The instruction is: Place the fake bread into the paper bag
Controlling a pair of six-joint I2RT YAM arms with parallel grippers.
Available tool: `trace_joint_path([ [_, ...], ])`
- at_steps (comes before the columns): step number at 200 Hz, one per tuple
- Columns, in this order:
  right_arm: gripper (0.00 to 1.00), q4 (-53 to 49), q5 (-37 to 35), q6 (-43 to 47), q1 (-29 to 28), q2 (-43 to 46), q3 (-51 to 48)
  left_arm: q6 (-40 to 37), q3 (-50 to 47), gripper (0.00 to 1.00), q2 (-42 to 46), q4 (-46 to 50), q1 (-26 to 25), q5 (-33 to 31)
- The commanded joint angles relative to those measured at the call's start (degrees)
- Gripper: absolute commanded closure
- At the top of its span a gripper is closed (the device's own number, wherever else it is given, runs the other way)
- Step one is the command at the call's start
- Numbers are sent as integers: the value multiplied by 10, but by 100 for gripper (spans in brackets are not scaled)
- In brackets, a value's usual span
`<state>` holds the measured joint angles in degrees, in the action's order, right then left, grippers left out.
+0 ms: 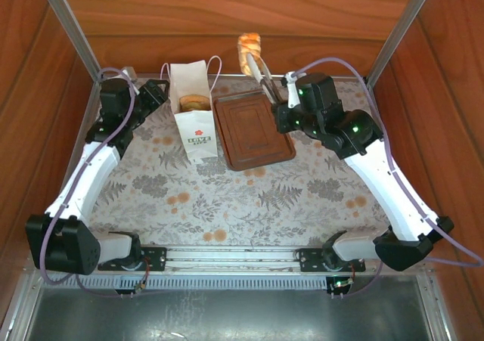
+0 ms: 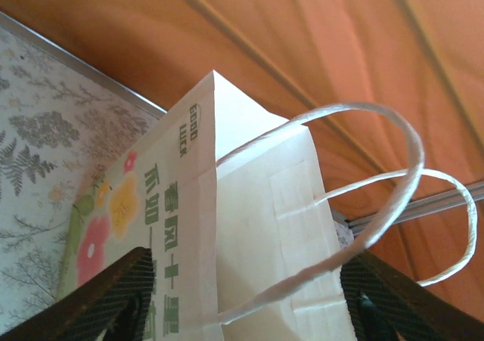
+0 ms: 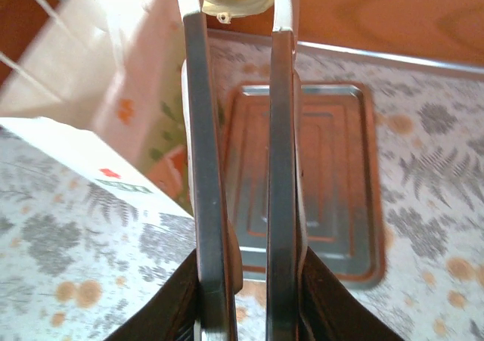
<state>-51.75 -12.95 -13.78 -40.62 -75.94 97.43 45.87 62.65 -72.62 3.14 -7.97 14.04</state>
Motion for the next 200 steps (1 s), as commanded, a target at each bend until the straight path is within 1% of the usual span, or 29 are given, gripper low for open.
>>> trace_joint_path([
  [1,79,36,-1,10,-36,-22,52,-10,21,36,-8,-9,-6,10],
  [8,79,39,1,13,-49,-33,65,-9,20,37,-8,-9,-6,5],
  [25,78,44,14,15,-74,-66,90,-10,17,51,-7,-9,-6,-6],
  [47,78,38,25,8,-94,-113,120,-11,13,69,-5,-9,-6,-15],
  [59,78,34,24,4,-100,-137,132,-11,11,75,-4,-9,-7,-18],
  [71,78,27,25,1,-103,-158,143,-11,8,79,-2,-9,-6,-23],
  [90,78,13,26,2,-105,-187,158,-11,5,83,0,-9,-6,-28],
  [96,77,6,26,3,-105,-188,165,-11,3,83,0,-9,-6,-29],
  [102,77,-4,24,3,-105,-214,171,-11,3,84,0,-9,-6,-30],
  [130,75,-37,9,5,-105,-247,187,-10,1,85,0,-9,-6,-31],
  [149,71,-48,6,5,-105,-257,187,-10,1,85,0,-9,-6,-31],
  [172,61,-48,9,5,-105,-260,190,-11,2,85,-2,-9,-6,-29],
  [200,58,-49,7,14,-105,-259,208,-12,4,84,-5,-9,-6,-24],
])
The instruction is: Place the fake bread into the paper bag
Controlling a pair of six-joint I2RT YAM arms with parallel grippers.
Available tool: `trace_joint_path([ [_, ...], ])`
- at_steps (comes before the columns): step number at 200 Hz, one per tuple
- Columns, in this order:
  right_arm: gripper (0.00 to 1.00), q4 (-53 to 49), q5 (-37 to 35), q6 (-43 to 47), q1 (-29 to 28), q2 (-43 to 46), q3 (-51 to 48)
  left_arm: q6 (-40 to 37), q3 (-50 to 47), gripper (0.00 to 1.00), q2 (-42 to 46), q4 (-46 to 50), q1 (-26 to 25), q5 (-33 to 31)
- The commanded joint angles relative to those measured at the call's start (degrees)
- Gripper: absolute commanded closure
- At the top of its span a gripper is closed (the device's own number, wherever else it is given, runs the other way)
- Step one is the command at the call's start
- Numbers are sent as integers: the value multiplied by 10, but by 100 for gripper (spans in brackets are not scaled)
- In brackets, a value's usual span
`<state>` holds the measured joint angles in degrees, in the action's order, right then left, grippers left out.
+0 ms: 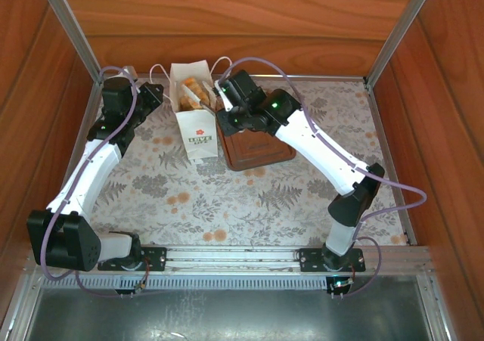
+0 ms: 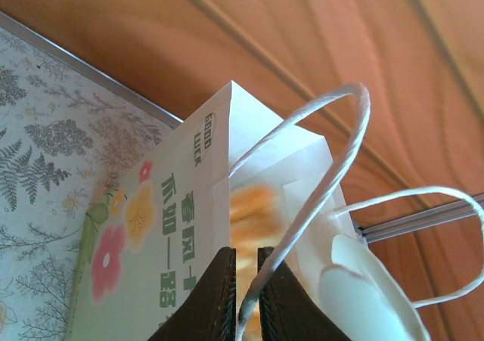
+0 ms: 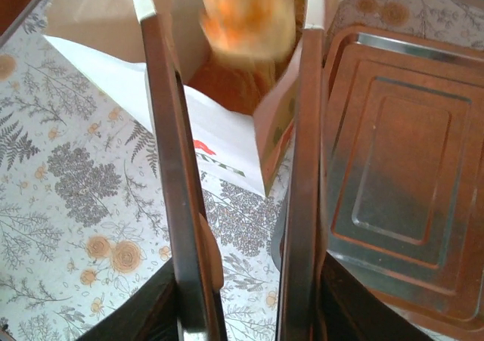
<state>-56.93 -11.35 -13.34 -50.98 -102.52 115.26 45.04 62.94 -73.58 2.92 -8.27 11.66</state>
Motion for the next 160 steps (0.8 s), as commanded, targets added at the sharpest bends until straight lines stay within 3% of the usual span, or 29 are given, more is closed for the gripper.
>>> trace_joint_path([
  [1,59,3,-9,9,-1,7,30,-4,2,84,5,-6,-3,1],
  [35,59,-7,-9,24,-1,15,67,-5,4,76,8,-6,-3,8],
  [69,59,13,-11,28,0,94,50,-28,-3,66,22,-6,0,12],
  [112,58,70,-23,8,29,242,-85,-37,-25,42,49,-7,21,36],
  [160,59,66,-61,-31,86,336,-238,-33,-62,16,97,-19,25,24],
])
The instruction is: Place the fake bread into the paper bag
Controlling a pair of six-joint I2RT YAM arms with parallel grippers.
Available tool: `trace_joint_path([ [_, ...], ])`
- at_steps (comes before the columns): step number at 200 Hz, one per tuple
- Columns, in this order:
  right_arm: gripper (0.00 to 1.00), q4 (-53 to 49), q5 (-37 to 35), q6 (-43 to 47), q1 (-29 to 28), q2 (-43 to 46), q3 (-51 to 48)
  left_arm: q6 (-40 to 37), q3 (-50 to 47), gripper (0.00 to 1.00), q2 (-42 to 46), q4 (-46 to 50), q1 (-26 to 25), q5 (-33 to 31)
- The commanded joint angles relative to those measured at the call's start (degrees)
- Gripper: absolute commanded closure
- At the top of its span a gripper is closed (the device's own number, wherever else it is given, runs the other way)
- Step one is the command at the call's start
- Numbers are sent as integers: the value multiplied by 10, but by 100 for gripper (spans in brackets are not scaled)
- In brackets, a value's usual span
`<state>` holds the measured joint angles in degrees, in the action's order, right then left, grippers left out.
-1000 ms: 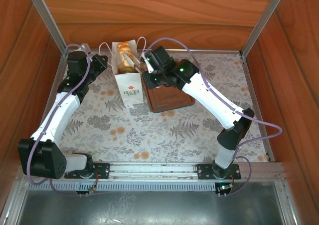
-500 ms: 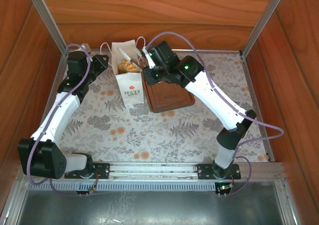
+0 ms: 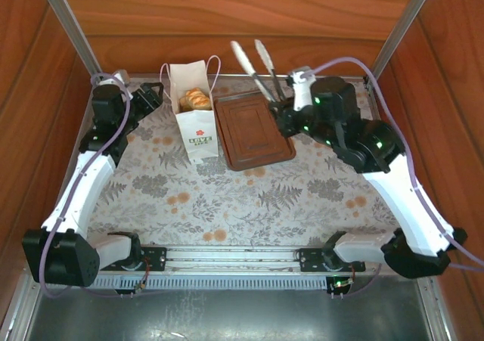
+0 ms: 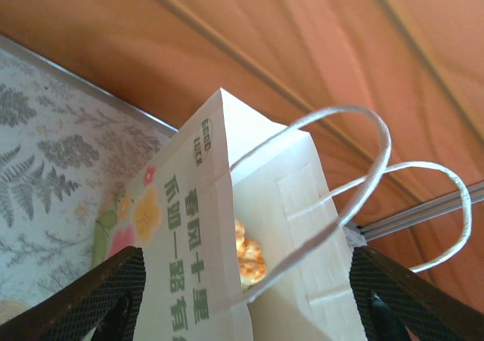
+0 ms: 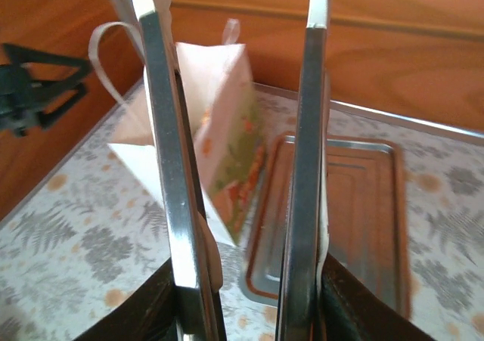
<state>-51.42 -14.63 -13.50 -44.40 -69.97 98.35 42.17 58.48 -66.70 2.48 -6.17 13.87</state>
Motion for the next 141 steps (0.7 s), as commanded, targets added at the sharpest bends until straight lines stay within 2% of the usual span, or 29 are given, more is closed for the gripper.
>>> trace_joint_path([
  [1,59,11,-29,-30,22,12,-72,-4,-18,15,30,-15,4,1],
  [27,59,30,-30,-46,45,30,-166,-4,-46,0,66,-21,4,-34],
  [64,59,103,-38,-44,59,-1,-282,-5,-100,0,117,-21,5,-87],
  [94,59,232,-37,-14,61,-72,-366,21,-162,0,156,-21,5,-143],
  [141,59,323,-62,15,61,-193,-382,26,-197,0,171,-20,7,-143],
])
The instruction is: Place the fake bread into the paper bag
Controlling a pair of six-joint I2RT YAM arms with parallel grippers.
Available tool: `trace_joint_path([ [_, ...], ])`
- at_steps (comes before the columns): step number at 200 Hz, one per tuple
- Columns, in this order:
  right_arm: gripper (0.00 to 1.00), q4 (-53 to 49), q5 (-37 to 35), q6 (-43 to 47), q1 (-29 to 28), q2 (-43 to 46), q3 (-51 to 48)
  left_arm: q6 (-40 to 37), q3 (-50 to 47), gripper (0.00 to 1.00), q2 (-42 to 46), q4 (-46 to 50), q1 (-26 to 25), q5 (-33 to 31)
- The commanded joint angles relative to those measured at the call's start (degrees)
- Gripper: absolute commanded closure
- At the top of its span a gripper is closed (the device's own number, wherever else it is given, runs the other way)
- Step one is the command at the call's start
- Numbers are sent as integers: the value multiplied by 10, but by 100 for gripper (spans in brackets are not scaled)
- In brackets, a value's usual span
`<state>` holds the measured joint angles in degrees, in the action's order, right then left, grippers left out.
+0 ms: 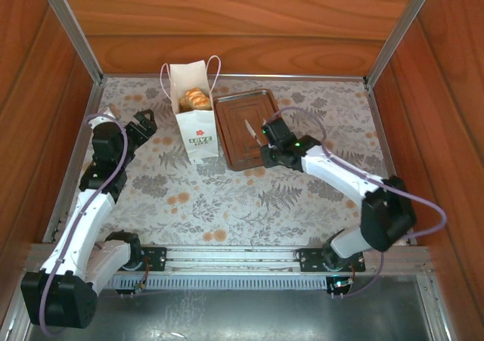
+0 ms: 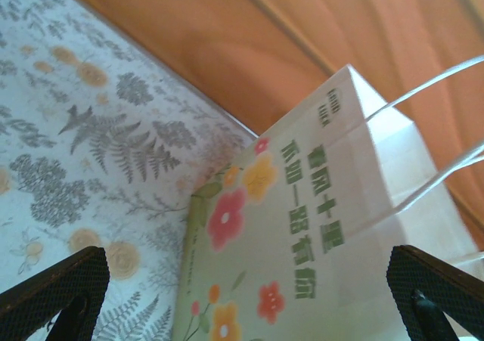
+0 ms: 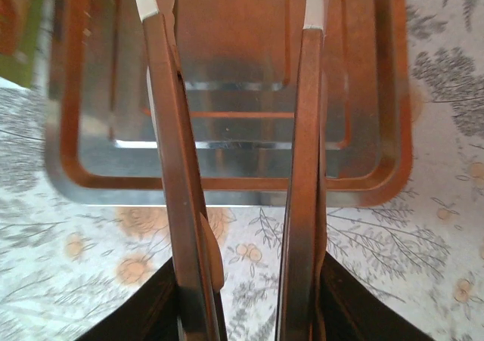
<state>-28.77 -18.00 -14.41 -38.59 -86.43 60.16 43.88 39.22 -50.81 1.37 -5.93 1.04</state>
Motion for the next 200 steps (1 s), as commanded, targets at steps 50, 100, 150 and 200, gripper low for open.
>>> trace_joint_path([
  [50,55,122,-17,41,3,-79,-18,7,-3,0,4,-9,7,-16],
  [100,50,103,-3,45,2,-83,-40,8,-2,0,1,-9,7,-13],
  [150,42,90,11,31,2,-79,-63,7,0,0,1,-9,7,-15],
  [200,33,76,-4,6,2,-49,-80,4,3,0,-3,-9,7,-20],
])
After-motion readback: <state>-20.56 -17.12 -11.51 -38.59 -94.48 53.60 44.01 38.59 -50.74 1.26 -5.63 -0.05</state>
